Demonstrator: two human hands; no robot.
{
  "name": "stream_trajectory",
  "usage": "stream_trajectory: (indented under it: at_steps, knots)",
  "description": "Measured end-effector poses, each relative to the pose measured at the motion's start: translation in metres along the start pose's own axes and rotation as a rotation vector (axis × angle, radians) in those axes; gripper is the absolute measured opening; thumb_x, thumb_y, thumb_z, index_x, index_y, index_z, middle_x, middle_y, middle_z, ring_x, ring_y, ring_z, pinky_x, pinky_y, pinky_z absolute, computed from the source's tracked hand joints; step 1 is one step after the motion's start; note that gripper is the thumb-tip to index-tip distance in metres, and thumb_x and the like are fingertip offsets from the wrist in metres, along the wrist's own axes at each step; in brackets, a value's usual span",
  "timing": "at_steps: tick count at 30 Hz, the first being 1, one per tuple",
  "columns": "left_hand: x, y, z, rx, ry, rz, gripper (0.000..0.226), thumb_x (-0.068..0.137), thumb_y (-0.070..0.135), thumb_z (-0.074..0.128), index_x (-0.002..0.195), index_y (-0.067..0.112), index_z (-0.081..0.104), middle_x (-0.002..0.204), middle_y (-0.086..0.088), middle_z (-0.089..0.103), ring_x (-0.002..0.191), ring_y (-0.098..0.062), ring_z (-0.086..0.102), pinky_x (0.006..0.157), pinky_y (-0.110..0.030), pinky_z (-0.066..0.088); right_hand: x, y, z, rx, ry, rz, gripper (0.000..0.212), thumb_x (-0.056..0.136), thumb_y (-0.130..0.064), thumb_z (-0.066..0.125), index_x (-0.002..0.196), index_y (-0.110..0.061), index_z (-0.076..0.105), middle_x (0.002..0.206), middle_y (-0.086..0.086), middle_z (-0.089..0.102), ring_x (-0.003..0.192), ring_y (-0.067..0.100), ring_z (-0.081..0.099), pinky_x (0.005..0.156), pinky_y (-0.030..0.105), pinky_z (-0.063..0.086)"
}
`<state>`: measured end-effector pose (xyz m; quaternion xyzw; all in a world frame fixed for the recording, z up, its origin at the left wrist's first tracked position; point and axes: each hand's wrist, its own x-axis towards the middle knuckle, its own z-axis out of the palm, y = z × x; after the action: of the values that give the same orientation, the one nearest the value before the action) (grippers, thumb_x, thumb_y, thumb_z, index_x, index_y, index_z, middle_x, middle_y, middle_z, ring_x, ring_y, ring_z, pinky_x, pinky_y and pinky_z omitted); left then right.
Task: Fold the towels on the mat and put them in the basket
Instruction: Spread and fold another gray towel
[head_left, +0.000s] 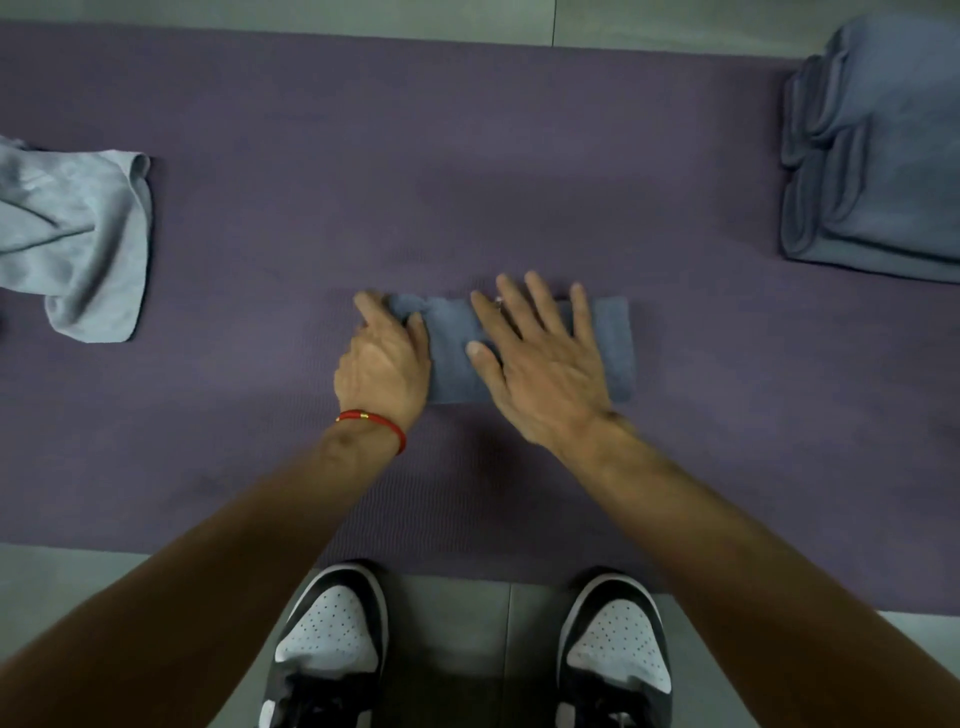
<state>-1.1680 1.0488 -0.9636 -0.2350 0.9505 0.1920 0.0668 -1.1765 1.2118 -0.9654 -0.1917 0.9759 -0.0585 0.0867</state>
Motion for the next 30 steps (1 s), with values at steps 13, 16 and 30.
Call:
stream_trajectory:
  at_steps: [13, 16, 30]
  knots:
    - [0.0, 0.001, 0.023, 0.268, -0.021, 0.733, 0.056, 0.104, 0.038, 0.026, 0.151, 0.009, 0.034, 0.145, -0.009, 0.046, 0.137, -0.028, 0.038, 0.12, -0.049, 0.018, -0.018, 0.041, 0.031, 0.034, 0.096, 0.368, 0.067, 0.101, -0.049, 0.026, 0.158, -0.015, 0.025, 0.167, 0.005, 0.014, 0.155, 0.026, 0.009, 0.121, 0.061, 0.011]
    - [0.007, -0.008, 0.022, 0.212, -0.046, 0.777, 0.052, 0.104, 0.036, 0.026, 0.149, 0.014, 0.039, 0.138, -0.006, 0.05, 0.131, -0.027, 0.043, 0.12, -0.048, 0.019, -0.021, 0.042, 0.032, 0.12, 0.067, 0.46, 0.07, 0.101, -0.055, 0.021, 0.16, -0.019, 0.015, 0.169, 0.003, 0.001, 0.154, 0.03, 0.007, 0.121, 0.06, 0.013]
    - [0.022, -0.005, -0.011, -0.184, -0.351, -0.142, 0.067, 0.087, 0.031, 0.072, 0.139, 0.001, 0.042, 0.128, -0.023, 0.059, 0.119, -0.038, 0.057, 0.098, -0.041, 0.047, -0.014, 0.007, 0.011, -0.001, -0.067, 0.765, 0.086, 0.098, -0.061, 0.035, 0.16, -0.01, 0.005, 0.125, 0.032, 0.05, 0.112, 0.04, 0.05, 0.075, 0.047, 0.048]
